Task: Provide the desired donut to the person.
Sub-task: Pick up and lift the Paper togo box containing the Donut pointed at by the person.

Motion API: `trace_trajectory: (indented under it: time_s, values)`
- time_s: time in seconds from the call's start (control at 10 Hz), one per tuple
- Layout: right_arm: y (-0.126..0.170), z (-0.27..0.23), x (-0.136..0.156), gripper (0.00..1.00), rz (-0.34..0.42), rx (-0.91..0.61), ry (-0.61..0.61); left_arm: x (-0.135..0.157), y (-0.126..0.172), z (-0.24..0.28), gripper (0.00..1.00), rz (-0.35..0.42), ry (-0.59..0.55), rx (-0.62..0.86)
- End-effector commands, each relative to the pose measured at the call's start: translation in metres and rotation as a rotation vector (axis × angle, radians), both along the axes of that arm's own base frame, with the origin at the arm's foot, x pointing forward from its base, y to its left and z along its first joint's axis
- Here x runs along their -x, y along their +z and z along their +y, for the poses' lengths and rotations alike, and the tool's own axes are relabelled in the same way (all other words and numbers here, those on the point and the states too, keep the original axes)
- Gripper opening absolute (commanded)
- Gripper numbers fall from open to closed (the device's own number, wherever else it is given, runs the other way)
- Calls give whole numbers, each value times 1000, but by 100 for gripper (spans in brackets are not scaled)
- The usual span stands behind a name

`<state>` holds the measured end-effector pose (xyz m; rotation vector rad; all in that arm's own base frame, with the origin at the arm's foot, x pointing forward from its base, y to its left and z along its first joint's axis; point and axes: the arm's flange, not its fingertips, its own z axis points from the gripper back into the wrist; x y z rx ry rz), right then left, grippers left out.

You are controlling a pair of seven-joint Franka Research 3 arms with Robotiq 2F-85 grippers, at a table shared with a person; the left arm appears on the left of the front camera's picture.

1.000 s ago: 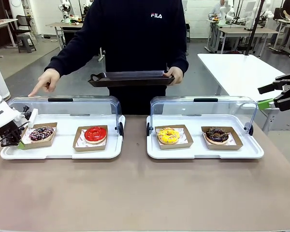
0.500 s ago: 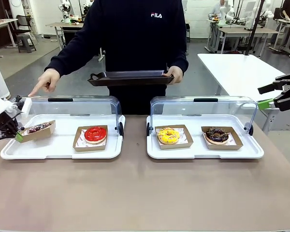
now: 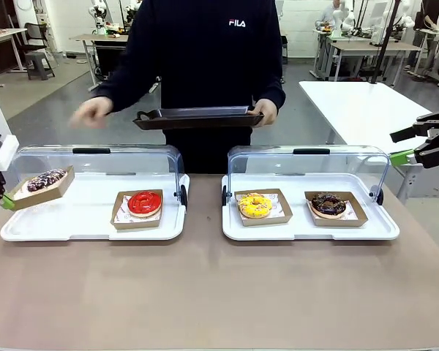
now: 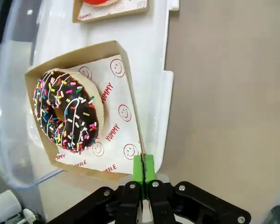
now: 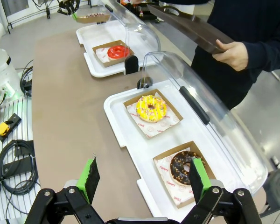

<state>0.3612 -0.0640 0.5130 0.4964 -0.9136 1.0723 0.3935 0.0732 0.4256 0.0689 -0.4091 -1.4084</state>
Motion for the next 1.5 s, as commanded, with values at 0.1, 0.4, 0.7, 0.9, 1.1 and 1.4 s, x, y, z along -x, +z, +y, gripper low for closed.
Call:
trace_trajectory:
  time_s: [0.1,0.4,0.7,0.9,1.1,1.4]
  values:
    - [-1,0,-4,100,-19,-24,10,45,2,-7,0,-67,-75,-29]
    - [-1,0,-4,100,-19,-24,10,76,19,-7,0,1,-117,-68]
    - [-1,0,-4,100,-19,-24,10,108,42,-7,0,82,-127,-137]
    - [-1,0,-4,100,-19,-24,10,129,60,-14,0,34,-123,-191]
    - [-1,0,-4,100,-19,-24,10,143,84,-20,0,-76,-128,-217]
    - [-1,0,-4,100,-19,-24,10,139,91,-16,0,-89,-130,-210]
